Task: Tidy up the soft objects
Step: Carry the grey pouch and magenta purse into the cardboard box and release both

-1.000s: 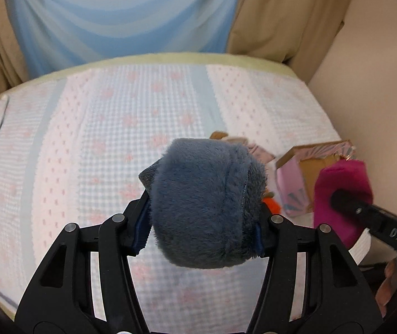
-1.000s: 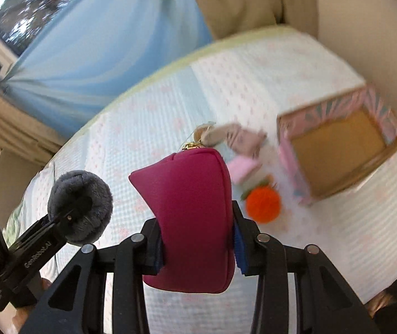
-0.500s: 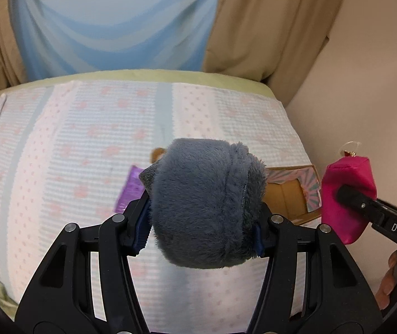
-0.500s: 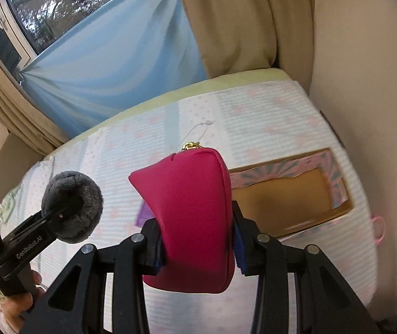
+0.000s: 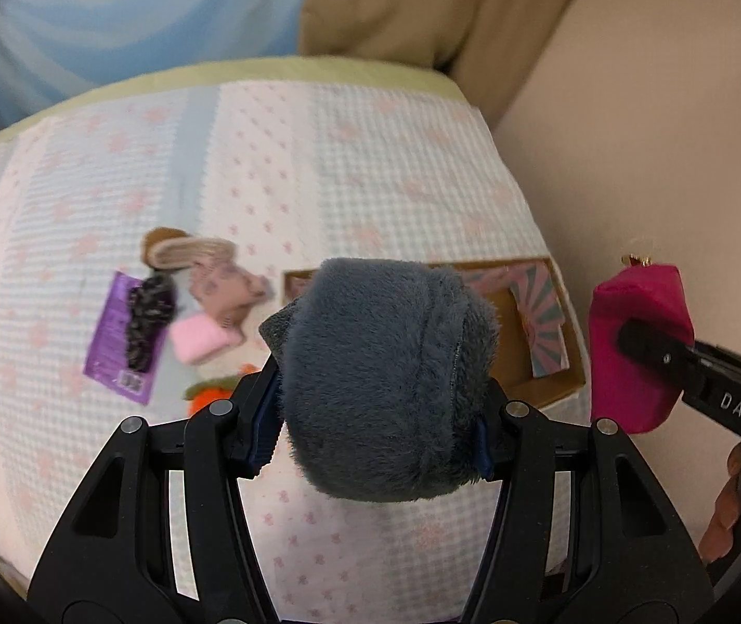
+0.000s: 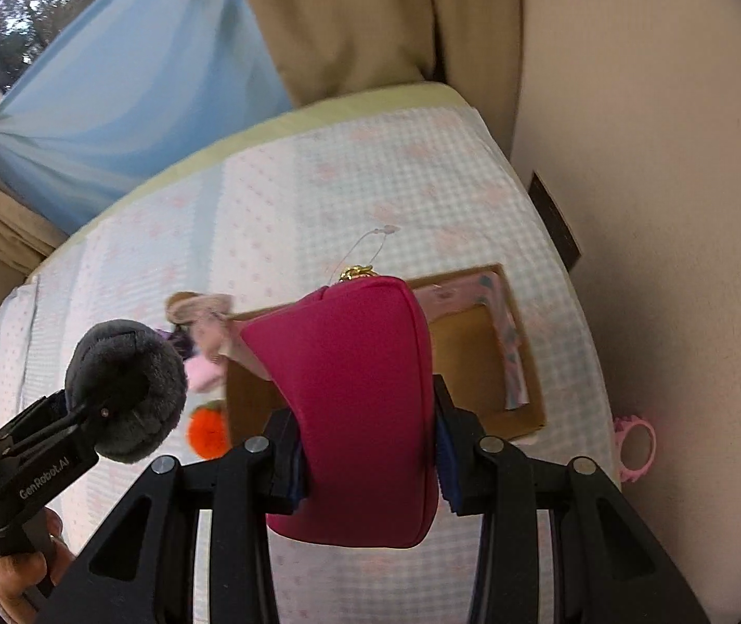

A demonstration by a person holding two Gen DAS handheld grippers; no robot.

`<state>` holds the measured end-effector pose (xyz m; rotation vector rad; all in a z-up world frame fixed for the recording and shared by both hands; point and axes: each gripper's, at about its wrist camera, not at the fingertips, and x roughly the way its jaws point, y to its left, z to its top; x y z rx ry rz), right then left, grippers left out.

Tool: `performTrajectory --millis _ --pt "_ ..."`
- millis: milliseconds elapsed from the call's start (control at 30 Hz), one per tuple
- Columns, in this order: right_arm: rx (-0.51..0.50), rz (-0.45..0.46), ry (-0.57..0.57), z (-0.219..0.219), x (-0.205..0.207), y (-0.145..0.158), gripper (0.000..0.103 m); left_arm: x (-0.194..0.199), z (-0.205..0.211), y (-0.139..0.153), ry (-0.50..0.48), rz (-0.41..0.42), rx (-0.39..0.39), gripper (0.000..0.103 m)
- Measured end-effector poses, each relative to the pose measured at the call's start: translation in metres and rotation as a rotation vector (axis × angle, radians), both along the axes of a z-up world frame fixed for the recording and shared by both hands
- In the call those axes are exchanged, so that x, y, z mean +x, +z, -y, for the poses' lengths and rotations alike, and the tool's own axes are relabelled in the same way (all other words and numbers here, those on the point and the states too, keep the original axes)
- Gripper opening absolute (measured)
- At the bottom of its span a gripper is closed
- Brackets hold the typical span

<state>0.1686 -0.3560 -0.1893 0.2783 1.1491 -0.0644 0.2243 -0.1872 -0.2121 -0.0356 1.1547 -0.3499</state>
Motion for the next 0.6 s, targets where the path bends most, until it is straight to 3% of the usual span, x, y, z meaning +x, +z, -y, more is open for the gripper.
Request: performTrajectory --millis 367,600 --pt "-0.034 -0.144 0.012 0.048 0.045 -0.081 0.036 0.044 0.06 -0.103 -0.109 -0.136 0.092 0.053" --pt "-0.005 -0.272 0.054 0.054 0.072 -0.157 0.036 0.052 0.086 -0.171 -0.189 -0.247 0.159 0.053"
